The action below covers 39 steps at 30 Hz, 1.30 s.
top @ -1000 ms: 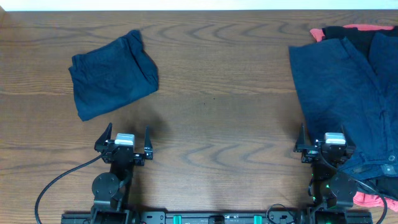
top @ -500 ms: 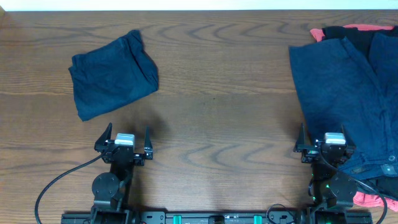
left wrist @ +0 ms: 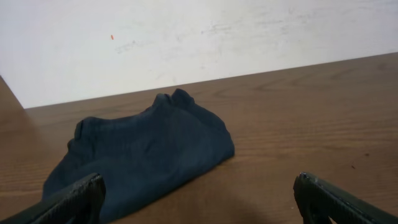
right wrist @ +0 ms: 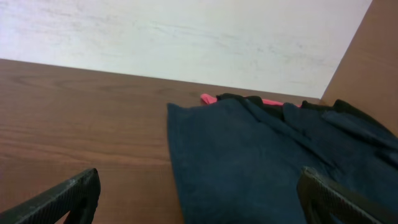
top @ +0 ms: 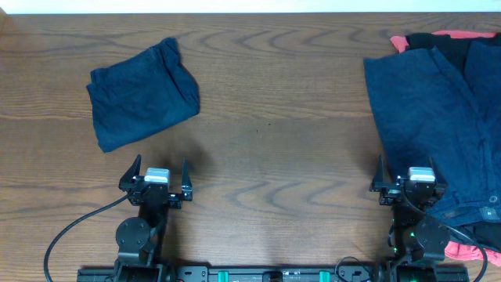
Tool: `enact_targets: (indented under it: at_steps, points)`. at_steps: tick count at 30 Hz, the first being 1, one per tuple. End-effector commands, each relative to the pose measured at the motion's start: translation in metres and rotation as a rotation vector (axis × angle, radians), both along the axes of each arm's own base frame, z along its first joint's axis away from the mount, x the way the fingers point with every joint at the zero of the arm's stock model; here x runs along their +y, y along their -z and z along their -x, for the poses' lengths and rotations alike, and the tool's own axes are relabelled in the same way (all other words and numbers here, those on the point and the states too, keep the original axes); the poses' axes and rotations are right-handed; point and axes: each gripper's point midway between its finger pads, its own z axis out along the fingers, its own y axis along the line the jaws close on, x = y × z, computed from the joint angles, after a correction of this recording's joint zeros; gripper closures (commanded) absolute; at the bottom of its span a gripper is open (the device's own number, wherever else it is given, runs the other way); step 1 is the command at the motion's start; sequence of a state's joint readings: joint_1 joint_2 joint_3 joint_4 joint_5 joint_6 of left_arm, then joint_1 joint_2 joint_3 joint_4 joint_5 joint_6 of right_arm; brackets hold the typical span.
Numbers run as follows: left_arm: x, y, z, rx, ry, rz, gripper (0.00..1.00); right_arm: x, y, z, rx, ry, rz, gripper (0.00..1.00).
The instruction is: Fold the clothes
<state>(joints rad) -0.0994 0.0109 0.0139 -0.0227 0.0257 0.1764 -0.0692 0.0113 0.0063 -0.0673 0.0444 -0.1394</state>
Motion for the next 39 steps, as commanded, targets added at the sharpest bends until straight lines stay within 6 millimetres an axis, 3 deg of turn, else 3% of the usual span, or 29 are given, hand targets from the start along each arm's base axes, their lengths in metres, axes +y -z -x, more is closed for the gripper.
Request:
enact_targets:
  at_steps: [1,14,21,26,32,39]
  points:
    - [0.006,0.015,0.001,0.052,-0.034,0.004,0.02,-0.003,0.000,0.001,-0.001,0.013,0.008,0.01]
    - [0.005,0.013,0.001,0.043,-0.034,0.005,0.02,-0.002,-0.002,0.000,-0.010,0.009,-0.001,0.01]
    - [0.005,0.010,0.001,0.042,-0.054,0.182,0.02,-0.002,0.001,0.000,0.000,0.013,-0.050,0.01]
    - [0.006,-0.002,0.002,0.027,-0.054,0.191,0.02,-0.010,-0.001,0.001,0.022,0.062,-0.078,0.01]
    - [0.006,-0.018,0.001,0.054,-0.057,0.187,0.02,-0.017,-0.006,0.000,0.129,0.111,-0.117,0.01]
    - [0.005,-0.023,-0.006,0.257,-0.075,0.160,0.02,-0.020,-0.018,-0.012,0.337,0.143,-0.151,0.01]
